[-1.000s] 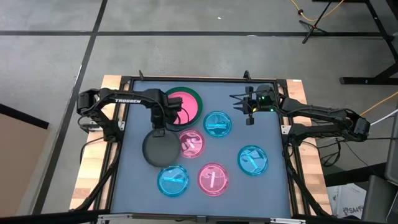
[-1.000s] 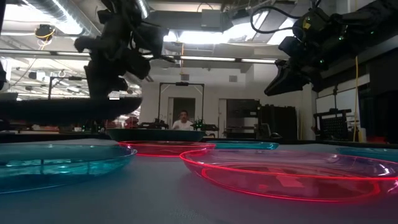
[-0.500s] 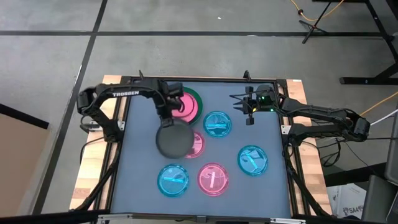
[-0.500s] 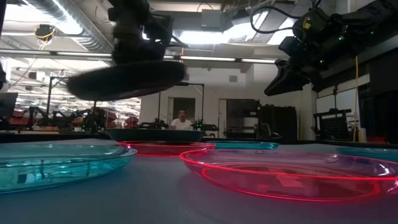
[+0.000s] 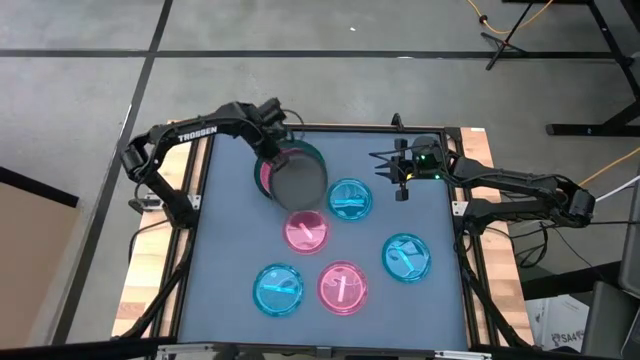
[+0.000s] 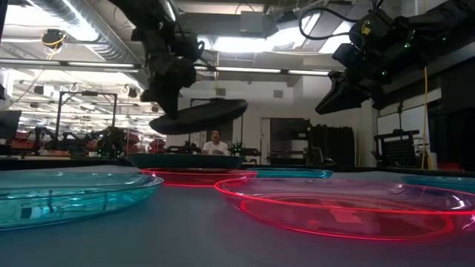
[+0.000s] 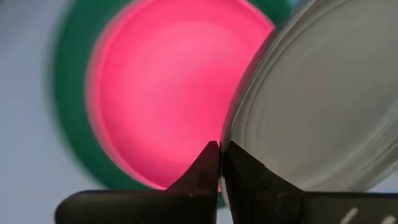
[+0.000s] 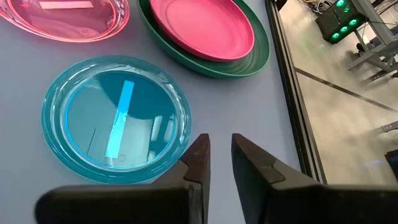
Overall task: Stack plastic plates
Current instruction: Stack the black plate on the pink plate
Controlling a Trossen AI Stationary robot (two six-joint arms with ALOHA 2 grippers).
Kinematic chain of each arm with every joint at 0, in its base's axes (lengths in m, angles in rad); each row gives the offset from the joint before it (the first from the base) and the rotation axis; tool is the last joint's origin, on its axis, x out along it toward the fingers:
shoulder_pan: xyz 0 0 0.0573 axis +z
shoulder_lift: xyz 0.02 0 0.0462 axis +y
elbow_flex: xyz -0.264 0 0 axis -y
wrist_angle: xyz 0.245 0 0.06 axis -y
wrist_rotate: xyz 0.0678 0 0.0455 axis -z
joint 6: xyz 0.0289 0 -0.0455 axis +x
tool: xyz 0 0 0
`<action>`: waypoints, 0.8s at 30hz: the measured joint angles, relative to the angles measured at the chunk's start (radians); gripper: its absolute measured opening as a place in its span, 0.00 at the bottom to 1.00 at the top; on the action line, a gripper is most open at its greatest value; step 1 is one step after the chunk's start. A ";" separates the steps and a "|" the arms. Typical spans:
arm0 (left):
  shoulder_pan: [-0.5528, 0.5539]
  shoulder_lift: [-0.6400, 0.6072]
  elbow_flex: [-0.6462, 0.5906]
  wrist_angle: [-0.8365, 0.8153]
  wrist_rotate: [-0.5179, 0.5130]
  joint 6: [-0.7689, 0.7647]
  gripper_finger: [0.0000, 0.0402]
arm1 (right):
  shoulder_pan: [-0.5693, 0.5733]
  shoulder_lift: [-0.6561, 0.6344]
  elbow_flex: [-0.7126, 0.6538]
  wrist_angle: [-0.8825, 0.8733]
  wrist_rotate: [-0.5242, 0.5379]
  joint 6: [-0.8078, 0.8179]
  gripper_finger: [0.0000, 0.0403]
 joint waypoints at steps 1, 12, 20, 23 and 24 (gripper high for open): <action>0.016 0.000 0.000 0.001 -0.013 -0.013 0.02 | 0.000 0.000 0.000 0.000 0.000 0.000 0.14; 0.129 0.040 -0.001 -0.008 -0.012 -0.133 0.02 | 0.000 0.000 0.000 0.000 0.000 0.000 0.14; 0.139 0.135 -0.002 -0.008 0.043 -0.157 0.02 | 0.000 0.000 0.000 0.000 0.000 0.000 0.14; 0.142 0.166 -0.002 -0.009 0.031 -0.157 0.02 | 0.000 0.000 0.000 0.000 0.000 0.000 0.14; 0.144 0.177 -0.001 -0.008 0.031 -0.157 0.02 | 0.000 0.000 0.000 0.000 0.000 0.000 0.14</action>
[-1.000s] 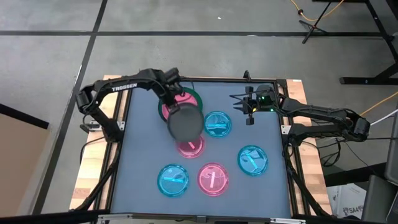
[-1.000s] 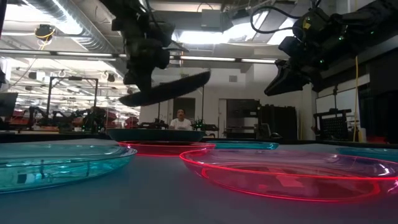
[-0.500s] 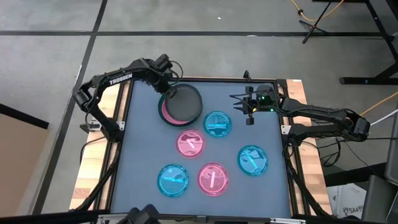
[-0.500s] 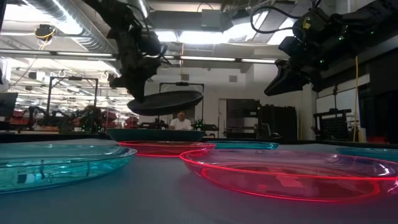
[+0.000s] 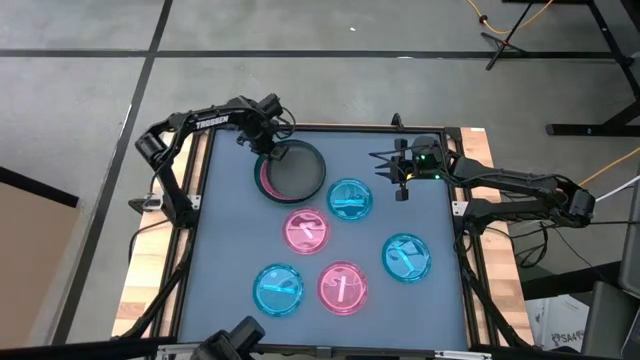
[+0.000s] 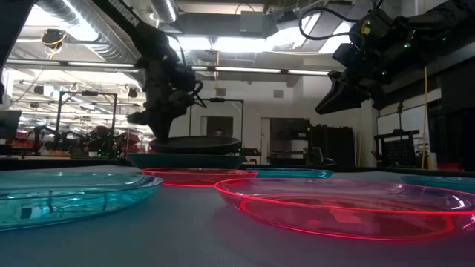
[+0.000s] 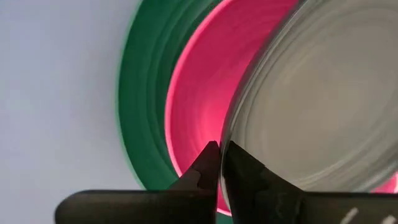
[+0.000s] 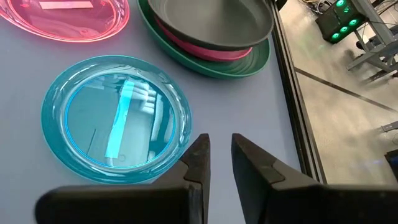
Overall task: Stack plastic plates
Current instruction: Stack the black plate on the pink plate
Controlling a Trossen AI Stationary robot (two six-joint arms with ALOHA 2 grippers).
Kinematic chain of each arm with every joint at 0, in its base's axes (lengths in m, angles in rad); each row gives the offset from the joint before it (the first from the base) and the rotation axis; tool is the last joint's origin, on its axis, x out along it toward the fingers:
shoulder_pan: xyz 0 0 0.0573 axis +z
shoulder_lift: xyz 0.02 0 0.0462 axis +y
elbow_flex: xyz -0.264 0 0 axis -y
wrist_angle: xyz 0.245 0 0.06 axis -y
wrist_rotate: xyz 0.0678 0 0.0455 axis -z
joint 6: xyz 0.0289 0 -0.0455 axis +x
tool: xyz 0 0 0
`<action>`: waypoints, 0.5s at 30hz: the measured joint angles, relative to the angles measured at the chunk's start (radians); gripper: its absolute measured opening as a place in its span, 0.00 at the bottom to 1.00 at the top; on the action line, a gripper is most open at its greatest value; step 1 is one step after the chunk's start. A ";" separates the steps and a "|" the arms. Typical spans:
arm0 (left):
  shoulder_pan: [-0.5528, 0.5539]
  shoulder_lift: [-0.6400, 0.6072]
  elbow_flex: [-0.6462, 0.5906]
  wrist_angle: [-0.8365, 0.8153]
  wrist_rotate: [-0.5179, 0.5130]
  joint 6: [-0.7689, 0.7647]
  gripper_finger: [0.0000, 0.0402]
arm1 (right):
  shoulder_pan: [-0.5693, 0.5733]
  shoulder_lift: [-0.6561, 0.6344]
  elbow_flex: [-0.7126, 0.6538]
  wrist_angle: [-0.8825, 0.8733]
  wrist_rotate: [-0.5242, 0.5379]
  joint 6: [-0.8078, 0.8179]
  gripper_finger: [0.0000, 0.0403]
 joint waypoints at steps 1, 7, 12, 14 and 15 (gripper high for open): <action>0.003 0.008 0.000 0.000 0.000 0.000 0.02 | 0.000 0.000 0.000 0.000 0.000 0.000 0.14; 0.013 0.041 0.000 -0.005 -0.004 0.000 0.02 | 0.000 0.000 0.000 0.000 0.000 0.000 0.14; 0.029 0.041 0.000 -0.023 -0.017 0.000 0.02 | 0.000 0.000 0.000 0.000 0.000 0.000 0.14; 0.033 0.040 0.000 -0.030 -0.026 0.003 0.03 | 0.000 0.000 0.000 0.000 0.000 0.000 0.14; 0.033 0.040 0.000 -0.029 -0.028 0.004 0.03 | 0.000 0.000 0.000 0.000 0.000 0.000 0.14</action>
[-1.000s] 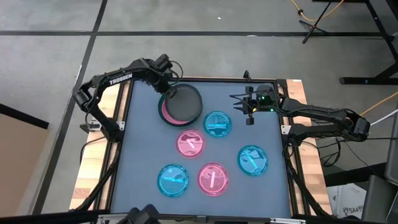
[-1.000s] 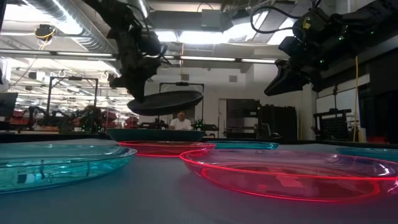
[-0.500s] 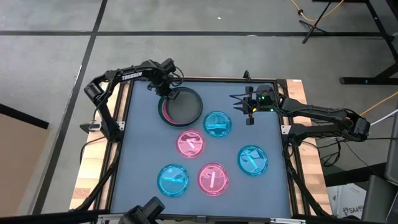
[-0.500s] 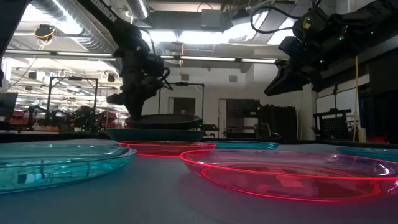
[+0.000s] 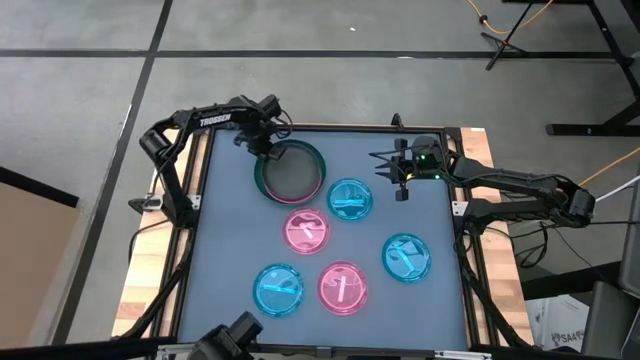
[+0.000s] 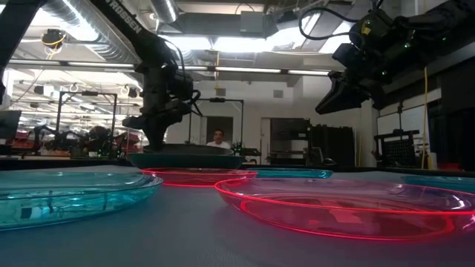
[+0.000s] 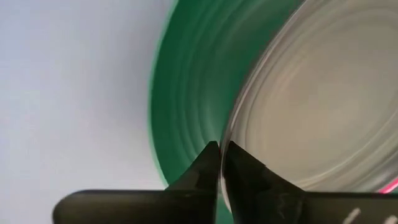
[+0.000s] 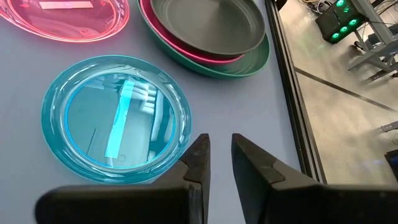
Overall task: Stack plastic plates
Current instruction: Stack the black plate on the pink plate, then stack the top blue plate on the black plate
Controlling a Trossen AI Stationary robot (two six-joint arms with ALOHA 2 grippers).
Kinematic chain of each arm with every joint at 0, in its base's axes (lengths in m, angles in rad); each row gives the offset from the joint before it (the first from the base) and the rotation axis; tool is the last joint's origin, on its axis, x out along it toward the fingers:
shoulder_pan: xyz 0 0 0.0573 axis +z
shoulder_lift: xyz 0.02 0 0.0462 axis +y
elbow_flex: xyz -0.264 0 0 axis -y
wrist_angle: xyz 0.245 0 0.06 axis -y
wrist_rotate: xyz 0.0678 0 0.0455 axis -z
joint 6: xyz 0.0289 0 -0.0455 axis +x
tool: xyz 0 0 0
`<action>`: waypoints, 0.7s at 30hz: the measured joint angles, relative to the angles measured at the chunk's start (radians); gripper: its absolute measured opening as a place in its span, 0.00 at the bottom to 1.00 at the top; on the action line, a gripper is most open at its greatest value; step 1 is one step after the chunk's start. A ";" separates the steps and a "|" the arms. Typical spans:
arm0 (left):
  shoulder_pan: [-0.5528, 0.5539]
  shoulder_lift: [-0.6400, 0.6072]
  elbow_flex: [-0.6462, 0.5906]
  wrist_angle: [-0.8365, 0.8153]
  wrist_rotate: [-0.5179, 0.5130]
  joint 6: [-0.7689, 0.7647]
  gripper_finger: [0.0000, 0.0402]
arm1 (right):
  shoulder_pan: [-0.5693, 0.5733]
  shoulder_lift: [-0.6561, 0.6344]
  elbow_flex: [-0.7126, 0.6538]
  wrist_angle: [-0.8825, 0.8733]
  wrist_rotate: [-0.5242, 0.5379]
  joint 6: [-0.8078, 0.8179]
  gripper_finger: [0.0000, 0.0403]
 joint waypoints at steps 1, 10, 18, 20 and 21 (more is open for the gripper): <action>0.000 0.000 0.000 0.000 -0.002 0.000 0.04 | 0.000 0.000 0.000 0.000 0.000 0.000 0.14; -0.013 0.000 0.000 0.001 -0.004 0.001 0.13 | 0.000 0.000 0.000 0.000 0.000 0.000 0.14; -0.027 0.000 0.000 0.002 -0.004 0.001 0.22 | 0.000 0.000 0.000 0.000 0.000 0.000 0.14; -0.027 0.000 0.000 0.002 -0.004 0.001 0.24 | 0.000 0.000 0.000 0.000 0.000 0.000 0.14; -0.026 0.000 0.000 0.001 -0.004 0.001 0.24 | 0.000 0.000 0.000 0.000 0.000 0.000 0.14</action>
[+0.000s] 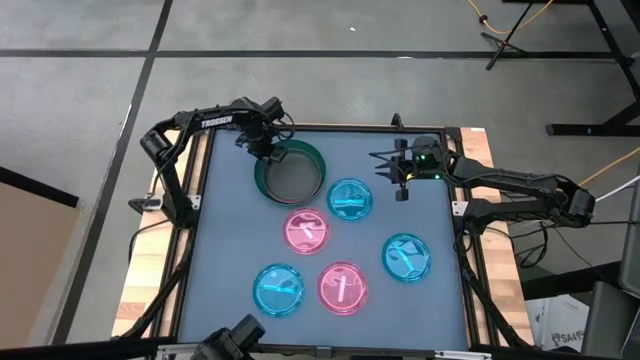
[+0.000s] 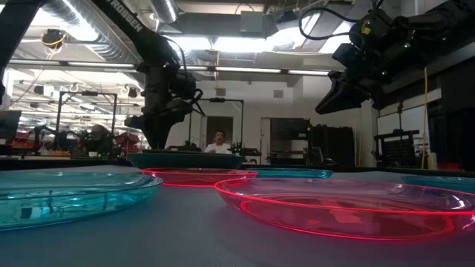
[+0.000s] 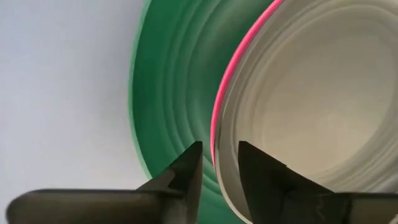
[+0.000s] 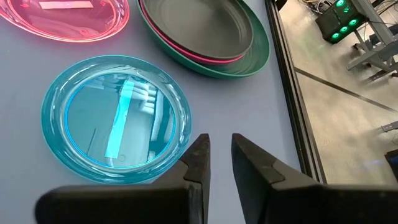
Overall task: Stack plastic plates
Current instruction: Stack the top blue plate on the black plate
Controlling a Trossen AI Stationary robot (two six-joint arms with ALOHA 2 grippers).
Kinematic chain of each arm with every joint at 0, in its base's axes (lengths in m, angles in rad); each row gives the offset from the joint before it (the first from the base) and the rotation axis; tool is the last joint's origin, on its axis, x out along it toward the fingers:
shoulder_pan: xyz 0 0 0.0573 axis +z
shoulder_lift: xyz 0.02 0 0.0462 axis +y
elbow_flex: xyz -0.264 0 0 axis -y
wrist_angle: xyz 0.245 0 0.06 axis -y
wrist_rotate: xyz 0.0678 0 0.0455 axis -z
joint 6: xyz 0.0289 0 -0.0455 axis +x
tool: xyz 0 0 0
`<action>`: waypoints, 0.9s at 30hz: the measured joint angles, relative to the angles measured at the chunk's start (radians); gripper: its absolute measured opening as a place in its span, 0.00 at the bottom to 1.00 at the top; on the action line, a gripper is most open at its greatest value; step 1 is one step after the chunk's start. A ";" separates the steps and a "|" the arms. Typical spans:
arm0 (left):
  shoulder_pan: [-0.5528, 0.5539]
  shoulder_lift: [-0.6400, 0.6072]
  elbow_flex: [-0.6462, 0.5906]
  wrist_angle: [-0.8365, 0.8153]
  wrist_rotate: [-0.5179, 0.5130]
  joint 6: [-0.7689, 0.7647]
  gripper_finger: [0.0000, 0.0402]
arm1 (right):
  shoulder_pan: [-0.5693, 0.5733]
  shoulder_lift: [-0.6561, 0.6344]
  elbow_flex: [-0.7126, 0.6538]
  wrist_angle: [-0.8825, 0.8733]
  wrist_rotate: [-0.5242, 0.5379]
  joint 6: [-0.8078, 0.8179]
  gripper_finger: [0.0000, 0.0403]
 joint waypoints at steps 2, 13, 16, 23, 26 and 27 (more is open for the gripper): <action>0.005 -0.004 0.000 0.000 0.004 -0.001 0.25 | 0.000 0.000 0.000 0.000 0.000 0.000 0.14; 0.007 -0.088 0.000 0.001 0.000 -0.002 0.24 | 0.000 0.000 0.000 0.000 0.000 0.000 0.14; -0.001 -0.122 0.000 0.003 -0.003 -0.004 0.24 | 0.000 0.000 0.000 0.000 0.000 0.000 0.14; -0.082 -0.188 0.000 0.017 -0.113 -0.006 0.24 | 0.000 0.000 0.000 0.000 0.035 0.000 0.14; -0.143 -0.205 0.000 0.035 -0.149 -0.008 0.24 | 0.000 0.000 0.000 0.000 0.071 0.001 0.14; -0.165 -0.208 0.000 0.048 -0.152 -0.008 0.24 | 0.000 0.000 0.000 0.000 0.083 0.001 0.14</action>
